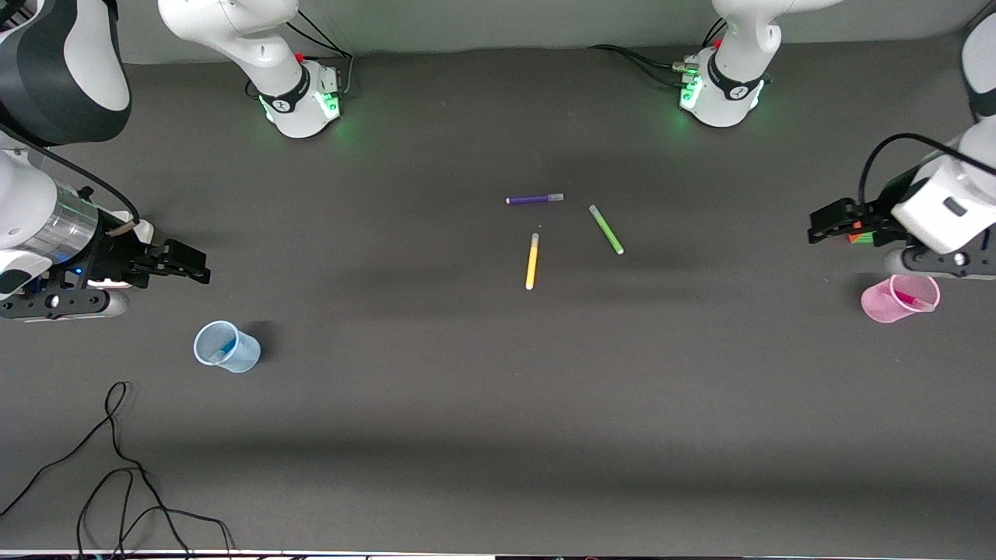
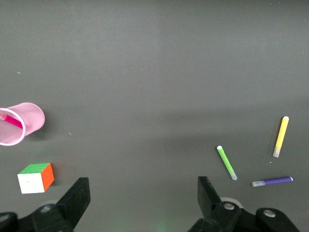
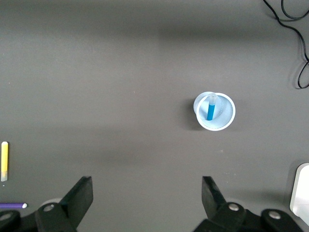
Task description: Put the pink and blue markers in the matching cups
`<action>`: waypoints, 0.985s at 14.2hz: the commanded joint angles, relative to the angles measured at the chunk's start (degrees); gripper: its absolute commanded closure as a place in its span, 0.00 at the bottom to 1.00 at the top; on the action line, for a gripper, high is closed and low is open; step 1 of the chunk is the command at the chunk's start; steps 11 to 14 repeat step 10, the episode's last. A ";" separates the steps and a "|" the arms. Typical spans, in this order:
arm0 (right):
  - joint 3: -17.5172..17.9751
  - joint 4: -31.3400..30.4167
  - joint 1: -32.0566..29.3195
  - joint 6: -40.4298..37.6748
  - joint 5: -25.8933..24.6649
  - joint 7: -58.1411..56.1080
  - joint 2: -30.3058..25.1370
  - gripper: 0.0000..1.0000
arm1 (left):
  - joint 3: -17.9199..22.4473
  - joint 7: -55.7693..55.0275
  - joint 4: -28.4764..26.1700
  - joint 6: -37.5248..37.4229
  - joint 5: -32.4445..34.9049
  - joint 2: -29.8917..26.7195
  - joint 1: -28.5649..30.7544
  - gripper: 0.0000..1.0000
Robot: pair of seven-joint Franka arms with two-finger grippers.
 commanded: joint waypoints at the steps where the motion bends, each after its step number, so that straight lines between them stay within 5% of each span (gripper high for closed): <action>1: 0.07 -0.20 0.37 0.58 -1.14 1.51 -0.19 0.00 | 0.31 -2.46 1.99 -4.36 1.27 0.59 -1.56 0.01; 7: 0.07 -0.20 0.37 0.76 -0.88 1.51 0.16 0.00 | 0.83 -1.93 -10.39 2.65 1.27 -6.97 -1.03 0.01; 14: 0.07 -0.20 0.37 0.76 -0.79 1.51 0.25 0.00 | 0.75 -2.02 -10.06 2.83 1.27 -6.80 -1.12 0.01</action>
